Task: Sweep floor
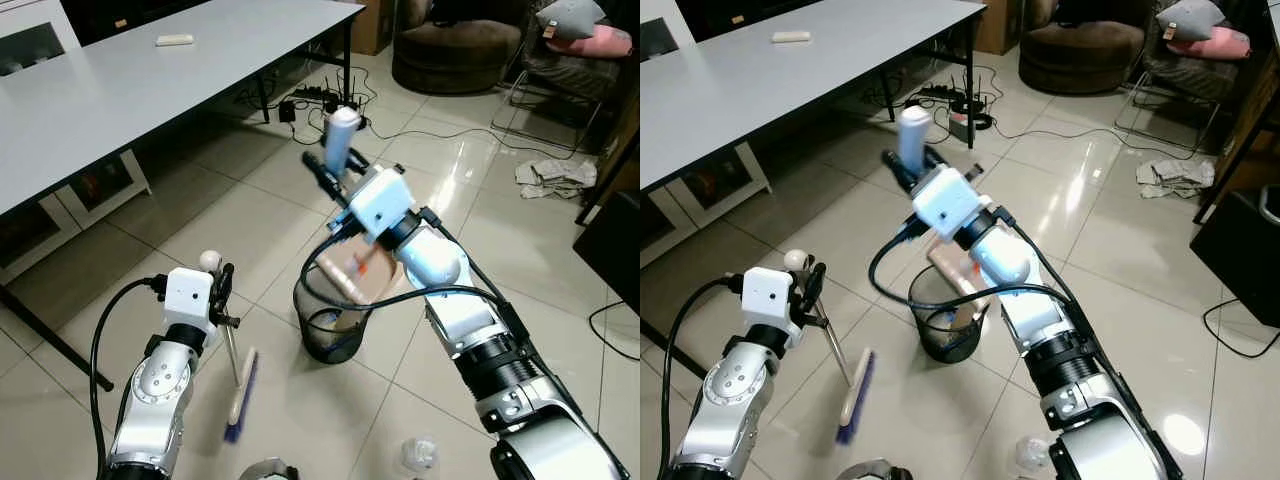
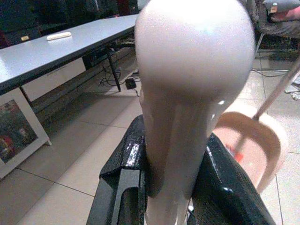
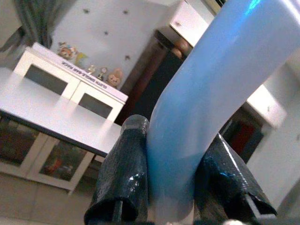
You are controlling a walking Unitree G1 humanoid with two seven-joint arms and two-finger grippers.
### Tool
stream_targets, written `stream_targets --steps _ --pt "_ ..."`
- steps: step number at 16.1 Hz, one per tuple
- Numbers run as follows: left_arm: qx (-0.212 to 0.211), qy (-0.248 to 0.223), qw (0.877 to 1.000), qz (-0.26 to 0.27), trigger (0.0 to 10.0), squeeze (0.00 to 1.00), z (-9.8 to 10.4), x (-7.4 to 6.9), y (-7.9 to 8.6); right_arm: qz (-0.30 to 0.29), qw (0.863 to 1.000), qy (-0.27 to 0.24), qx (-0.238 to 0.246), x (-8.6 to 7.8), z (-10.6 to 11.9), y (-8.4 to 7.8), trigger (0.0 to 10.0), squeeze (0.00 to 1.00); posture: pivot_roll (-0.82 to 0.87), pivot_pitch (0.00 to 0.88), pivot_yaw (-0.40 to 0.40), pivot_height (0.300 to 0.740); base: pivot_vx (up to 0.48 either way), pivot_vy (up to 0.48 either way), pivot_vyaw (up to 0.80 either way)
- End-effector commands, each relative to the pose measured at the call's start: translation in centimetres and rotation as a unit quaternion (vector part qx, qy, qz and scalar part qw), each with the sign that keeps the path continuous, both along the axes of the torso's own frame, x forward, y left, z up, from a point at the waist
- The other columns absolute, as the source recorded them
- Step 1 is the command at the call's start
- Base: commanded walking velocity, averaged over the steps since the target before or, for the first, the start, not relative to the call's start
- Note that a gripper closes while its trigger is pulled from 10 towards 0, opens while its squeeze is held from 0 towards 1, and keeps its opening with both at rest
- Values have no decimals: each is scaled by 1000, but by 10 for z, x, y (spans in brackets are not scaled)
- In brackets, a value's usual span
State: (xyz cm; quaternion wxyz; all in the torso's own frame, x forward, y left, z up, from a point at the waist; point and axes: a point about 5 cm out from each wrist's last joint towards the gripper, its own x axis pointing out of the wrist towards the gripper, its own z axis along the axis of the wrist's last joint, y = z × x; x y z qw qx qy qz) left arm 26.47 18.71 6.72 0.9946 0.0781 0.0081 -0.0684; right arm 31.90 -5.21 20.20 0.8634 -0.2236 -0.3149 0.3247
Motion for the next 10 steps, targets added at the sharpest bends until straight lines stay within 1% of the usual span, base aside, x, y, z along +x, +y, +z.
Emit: stream_targets --steps 1,2,3,4,5,6,7,8,9,10 --pt "9 -17 1000 -6 10000 0 8 3 0 21 997 -77 -6 -9 23 7 10000 0 12 0 71 740 0 0 0" --pt "9 -17 1000 -5 10000 0 8 3 0 12 996 -89 13 -8 31 5 10000 0 9 0 72 740 0 0 0" --pt "10 -16 1000 -3 10000 0 8 3 1 -6 993 -107 52 -7 47 -2 10000 0 9 2 71 740 0 0 0" --pt "11 -13 1000 -2 10000 0 8 3 1 -41 986 -140 87 -7 66 -16 10000 0 17 6 62 740 0 0 0" --pt "14 -11 1000 -3 10000 0 8 4 1 -73 978 -154 119 -6 78 -27 10000 0 12 3 58 740 0 0 0" --pt "13 4 1000 4 10000 0 4 6 5 -165 966 -164 117 1 86 -51 10000 0 -6 0 72 740 0 0 0" --pt "34 14 999 6 10000 0 0 9 6 -250 950 -170 80 6 84 -70 10000 0 -9 0 72 740 0 0 0" --pt "45 13 999 5 10000 0 1 13 5 -324 931 -154 68 10 76 -94 10000 0 -12 1 68 740 0 0 0" --pt "40 10 999 5 10000 0 3 19 4 -372 917 -120 75 11 65 -118 10000 0 -14 2 68 740 0 0 0" --pt "35 10 999 7 10000 0 5 21 3 -390 913 -101 68 11 56 -128 10000 0 -16 3 71 740 0 0 0"
